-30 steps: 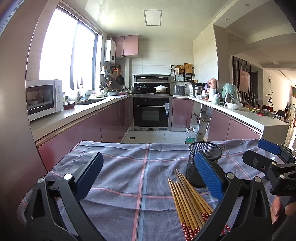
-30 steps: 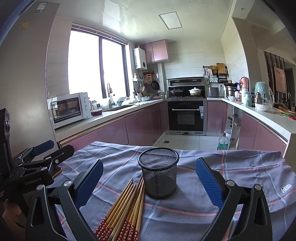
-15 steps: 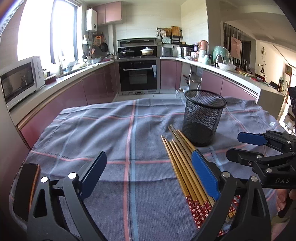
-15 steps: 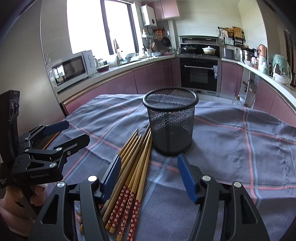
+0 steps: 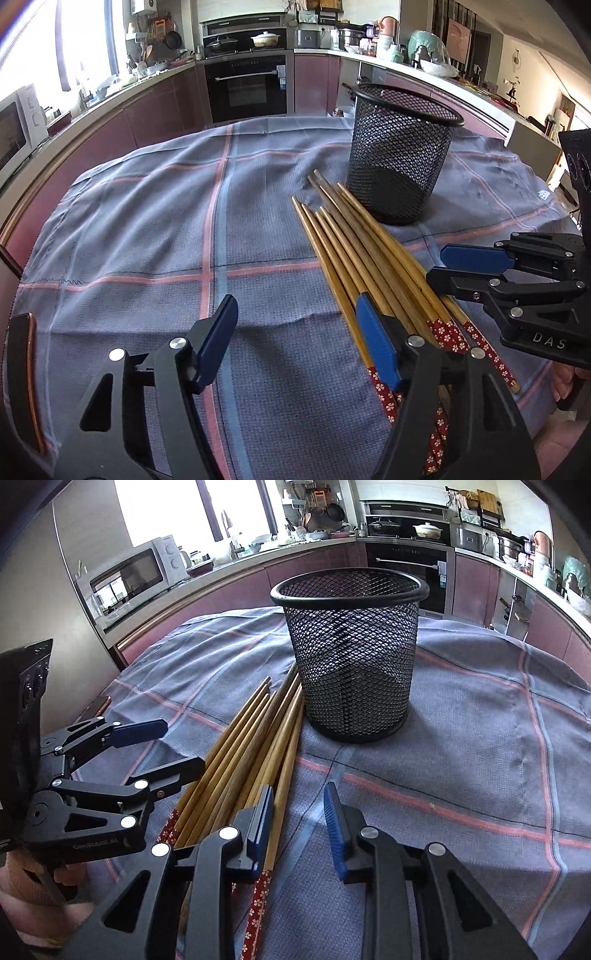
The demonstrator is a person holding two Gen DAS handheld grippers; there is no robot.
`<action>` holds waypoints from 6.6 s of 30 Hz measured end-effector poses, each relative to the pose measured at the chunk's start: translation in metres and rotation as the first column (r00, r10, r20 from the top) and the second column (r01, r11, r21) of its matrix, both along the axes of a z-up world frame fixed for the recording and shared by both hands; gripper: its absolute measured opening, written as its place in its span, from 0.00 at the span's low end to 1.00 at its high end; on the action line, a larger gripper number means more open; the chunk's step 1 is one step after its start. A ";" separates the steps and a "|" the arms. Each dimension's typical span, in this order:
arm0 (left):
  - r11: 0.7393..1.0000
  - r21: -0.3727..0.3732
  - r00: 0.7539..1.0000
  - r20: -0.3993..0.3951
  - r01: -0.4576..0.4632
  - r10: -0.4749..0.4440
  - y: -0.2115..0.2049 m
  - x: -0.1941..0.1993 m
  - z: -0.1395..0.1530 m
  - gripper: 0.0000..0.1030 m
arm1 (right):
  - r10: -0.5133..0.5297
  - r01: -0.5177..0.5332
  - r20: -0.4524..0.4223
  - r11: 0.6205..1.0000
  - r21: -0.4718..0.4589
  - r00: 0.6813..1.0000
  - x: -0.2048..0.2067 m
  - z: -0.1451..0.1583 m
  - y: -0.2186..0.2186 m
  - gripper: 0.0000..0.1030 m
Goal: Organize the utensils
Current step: 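Lower the right gripper onto the chopstick pile and close on a pair, then lift the chopsticks upright with the right gripper over the mesh cup, then lower the chopsticks into the mesh cup and open the right gripper, then move the right gripper back to the pile and grasp another pair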
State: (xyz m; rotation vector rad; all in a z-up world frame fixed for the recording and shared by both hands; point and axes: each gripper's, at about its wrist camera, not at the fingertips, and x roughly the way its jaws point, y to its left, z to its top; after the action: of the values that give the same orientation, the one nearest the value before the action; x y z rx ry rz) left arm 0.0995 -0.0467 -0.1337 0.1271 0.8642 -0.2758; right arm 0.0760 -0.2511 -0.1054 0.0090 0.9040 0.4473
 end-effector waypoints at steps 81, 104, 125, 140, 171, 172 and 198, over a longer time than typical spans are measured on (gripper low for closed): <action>0.911 -0.347 0.940 0.323 0.225 -0.109 -0.005 0.023 0.227 0.07 | -0.132 0.029 0.450 0.973 0.228 0.883 0.030 0.172 -0.053 0.05; 0.957 -0.195 0.976 0.075 0.215 -0.204 -0.055 0.107 0.112 0.13 | -0.133 0.107 0.198 0.985 0.137 0.971 0.097 0.095 -0.033 0.10; 0.975 -0.212 0.985 0.172 0.066 -0.029 0.000 0.059 0.109 0.42 | -0.049 0.001 0.264 0.984 0.180 0.963 0.044 0.114 -0.025 0.31; 0.987 -0.159 0.997 0.070 -0.013 0.024 0.031 0.019 0.054 0.48 | 0.083 -0.092 0.072 0.987 0.134 0.994 0.006 0.044 0.005 0.33; 0.996 -0.084 0.997 -0.072 0.032 -0.038 0.002 0.008 -0.007 0.49 | 0.028 -0.028 0.001 1.000 0.000 1.000 0.008 0.002 0.016 0.23; 0.996 -0.082 0.997 -0.072 0.032 -0.038 0.002 0.008 -0.008 0.49 | 0.028 -0.028 0.002 1.000 -0.005 1.000 0.008 0.002 0.018 0.23; 0.998 -0.068 0.995 -0.095 0.016 -0.022 0.004 0.025 -0.009 0.23 | 0.021 -0.021 0.006 0.998 -0.062 1.000 0.020 0.001 0.031 0.18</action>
State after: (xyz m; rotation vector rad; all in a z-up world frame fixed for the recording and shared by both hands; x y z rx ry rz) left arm 0.1249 -0.0429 -0.1427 0.0599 0.9480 -0.3306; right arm 0.0962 -0.2204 -0.1048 -0.0590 0.9114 0.4382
